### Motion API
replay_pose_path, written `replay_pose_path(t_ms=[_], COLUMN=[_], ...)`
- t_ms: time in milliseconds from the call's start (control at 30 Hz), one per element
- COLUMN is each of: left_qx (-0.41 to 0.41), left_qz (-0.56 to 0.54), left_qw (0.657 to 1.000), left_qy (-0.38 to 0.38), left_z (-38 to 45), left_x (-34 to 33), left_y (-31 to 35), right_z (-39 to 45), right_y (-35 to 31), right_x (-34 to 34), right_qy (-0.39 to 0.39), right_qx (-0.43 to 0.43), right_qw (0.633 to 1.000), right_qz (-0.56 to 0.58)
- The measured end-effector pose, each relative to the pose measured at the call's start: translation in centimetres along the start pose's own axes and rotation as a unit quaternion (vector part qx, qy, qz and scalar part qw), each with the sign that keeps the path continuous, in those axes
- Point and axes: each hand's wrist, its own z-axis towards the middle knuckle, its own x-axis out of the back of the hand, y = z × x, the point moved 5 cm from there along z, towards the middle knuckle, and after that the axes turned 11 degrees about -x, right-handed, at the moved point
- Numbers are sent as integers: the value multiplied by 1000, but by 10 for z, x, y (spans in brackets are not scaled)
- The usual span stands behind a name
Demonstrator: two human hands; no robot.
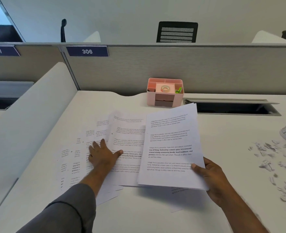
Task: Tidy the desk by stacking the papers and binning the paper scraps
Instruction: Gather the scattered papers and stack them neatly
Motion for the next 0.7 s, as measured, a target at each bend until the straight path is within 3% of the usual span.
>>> replay_pose_path(t_ms=[333,700], left_qx=[-11,42], left_qz=[24,-108], left_qw=[999,992], left_qy=[22,57], left_z=[-4,-2], left_x=[2,14], left_y=[8,-3], right_z=[1,0], right_y=[0,-2], right_x=[-1,3], right_qy=[10,13], right_qx=[-2,-3], right_qw=[1000,1000], right_qz=[1,4])
